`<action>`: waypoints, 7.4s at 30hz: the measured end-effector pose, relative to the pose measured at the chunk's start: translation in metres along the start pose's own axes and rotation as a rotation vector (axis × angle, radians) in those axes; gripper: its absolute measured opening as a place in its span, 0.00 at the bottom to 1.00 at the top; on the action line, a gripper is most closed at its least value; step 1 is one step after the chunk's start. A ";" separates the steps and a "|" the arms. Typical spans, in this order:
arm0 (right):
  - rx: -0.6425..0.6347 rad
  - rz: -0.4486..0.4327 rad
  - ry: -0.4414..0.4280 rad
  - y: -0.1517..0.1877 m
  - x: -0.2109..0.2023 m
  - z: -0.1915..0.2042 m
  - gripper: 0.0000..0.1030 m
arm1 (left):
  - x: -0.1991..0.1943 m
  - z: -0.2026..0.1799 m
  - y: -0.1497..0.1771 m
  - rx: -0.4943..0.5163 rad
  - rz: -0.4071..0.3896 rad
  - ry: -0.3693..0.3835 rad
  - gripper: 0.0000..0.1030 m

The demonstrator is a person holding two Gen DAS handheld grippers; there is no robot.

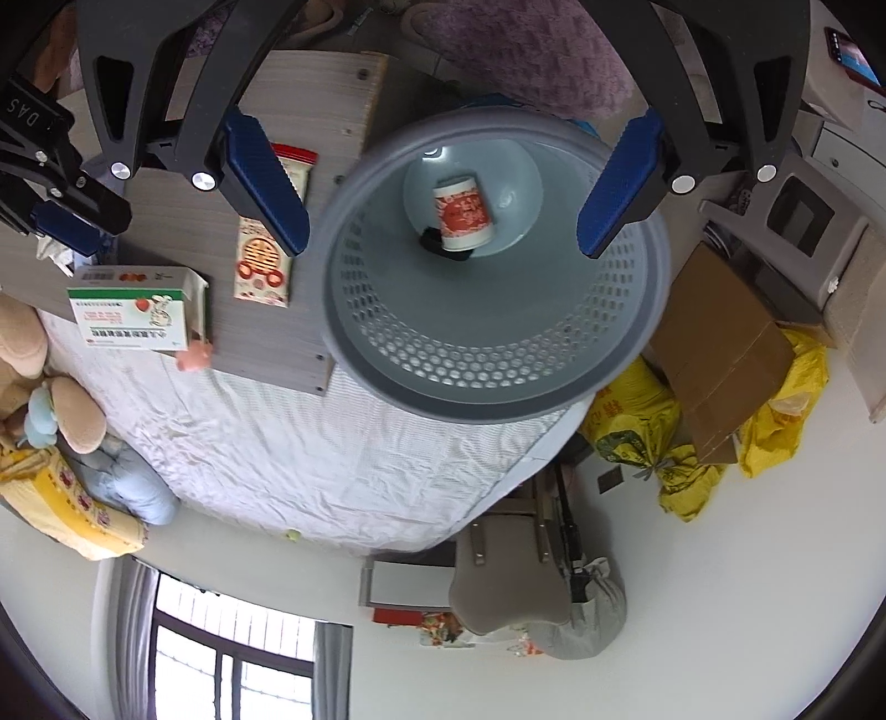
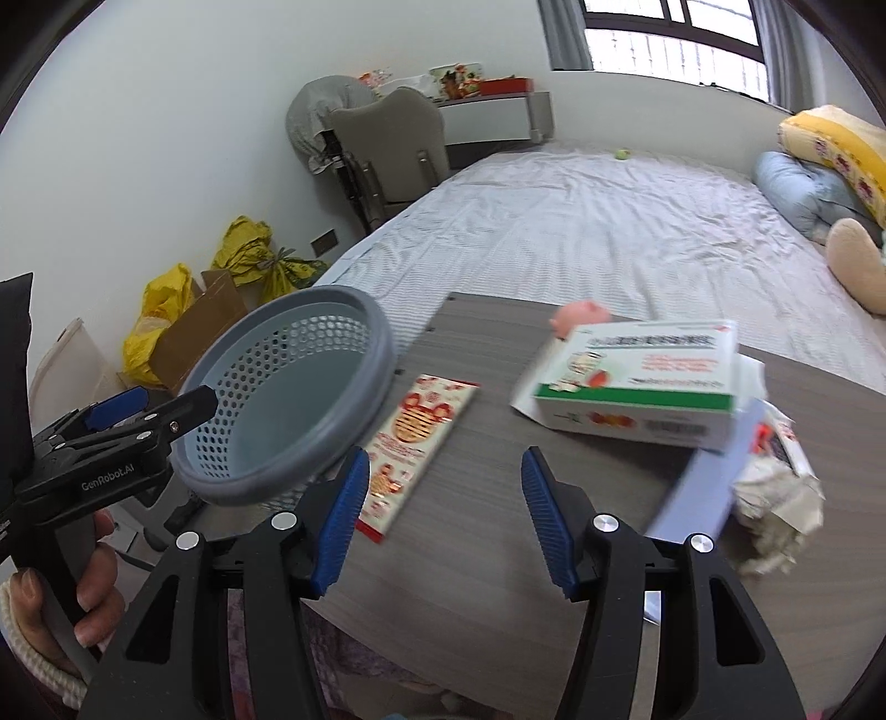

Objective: Collect trash
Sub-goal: 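Move the left gripper back toward the table, then grasp the crumpled white paper with the right gripper, then grasp the red-and-white snack wrapper with the left gripper while the right holds paper, then carry wrapper and paper over the basket and open the left gripper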

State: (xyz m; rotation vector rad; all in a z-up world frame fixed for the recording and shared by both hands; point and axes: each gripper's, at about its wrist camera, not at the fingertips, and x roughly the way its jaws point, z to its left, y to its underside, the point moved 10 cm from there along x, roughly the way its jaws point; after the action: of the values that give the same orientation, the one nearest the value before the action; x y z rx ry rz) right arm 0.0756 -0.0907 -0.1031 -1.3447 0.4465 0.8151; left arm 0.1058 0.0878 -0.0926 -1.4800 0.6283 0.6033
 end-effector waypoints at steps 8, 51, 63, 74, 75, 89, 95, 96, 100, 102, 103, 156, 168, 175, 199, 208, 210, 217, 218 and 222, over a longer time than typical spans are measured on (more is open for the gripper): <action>0.078 -0.026 0.083 0.019 -0.031 -0.058 0.54 | 0.001 -0.044 0.015 0.059 0.021 0.038 0.93; 0.192 -0.024 0.259 0.050 -0.024 -0.172 0.32 | 0.017 -0.090 0.044 0.130 0.100 0.030 0.93; 0.219 -0.001 0.170 0.076 -0.051 -0.172 0.32 | 0.020 -0.105 0.050 0.158 0.110 0.040 0.93; 0.235 -0.055 0.144 0.073 -0.073 -0.168 0.32 | 0.028 -0.104 0.051 0.142 0.117 0.031 0.93; 0.236 -0.058 0.140 0.073 -0.074 -0.167 0.32 | 0.030 -0.104 0.051 0.140 0.119 0.029 0.93; 0.258 -0.074 0.081 0.074 -0.076 -0.164 0.32 | 0.049 -0.127 0.058 0.142 0.158 0.041 0.93; 0.246 -0.078 0.072 0.071 -0.077 -0.165 0.32 | 0.045 -0.128 0.063 0.130 0.156 0.041 0.93; 0.242 -0.078 0.071 0.069 -0.077 -0.164 0.32 | 0.045 -0.128 0.064 0.127 0.158 0.044 0.93; 0.237 -0.080 0.064 0.067 -0.076 -0.161 0.32 | 0.042 -0.126 0.068 0.125 0.164 0.046 0.93; 0.233 -0.076 0.061 0.067 -0.075 -0.158 0.32 | 0.041 -0.125 0.070 0.123 0.165 0.047 0.93; 0.232 -0.074 0.060 0.067 -0.074 -0.157 0.32 | 0.041 -0.124 0.070 0.120 0.167 0.048 0.93; 0.219 -0.055 0.135 0.055 -0.078 -0.159 0.32 | 0.078 -0.153 0.059 0.135 0.194 0.114 0.93; 0.210 -0.057 0.133 0.051 -0.077 -0.155 0.32 | 0.076 -0.155 0.042 0.140 0.161 0.112 0.93; 0.217 -0.063 0.122 0.052 -0.080 -0.157 0.32 | 0.092 -0.154 0.030 0.108 0.185 0.113 0.93; 0.236 -0.064 0.091 0.059 -0.077 -0.157 0.32 | 0.098 -0.154 0.030 0.041 0.210 0.180 0.34; 0.200 -0.065 0.069 0.052 -0.072 -0.136 0.32 | 0.055 -0.142 0.041 0.057 0.178 0.231 0.28; 0.188 -0.068 0.061 0.048 -0.070 -0.130 0.32 | 0.045 -0.137 0.038 0.059 0.158 0.227 0.28; 0.123 -0.087 0.005 0.023 -0.062 -0.093 0.32 | 0.015 -0.104 0.018 0.053 0.069 0.176 0.28; 0.114 -0.089 -0.008 0.019 -0.059 -0.086 0.32 | 0.012 -0.096 0.016 0.048 0.061 0.164 0.28; 0.068 -0.082 -0.078 -0.002 -0.041 -0.048 0.32 | 0.009 -0.068 0.007 0.021 0.042 0.124 0.28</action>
State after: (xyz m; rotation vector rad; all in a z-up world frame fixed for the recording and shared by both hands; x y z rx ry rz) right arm 0.0576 -0.1474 -0.0825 -1.2561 0.3526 0.7747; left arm 0.1061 0.0198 -0.1040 -1.4959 0.7610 0.5389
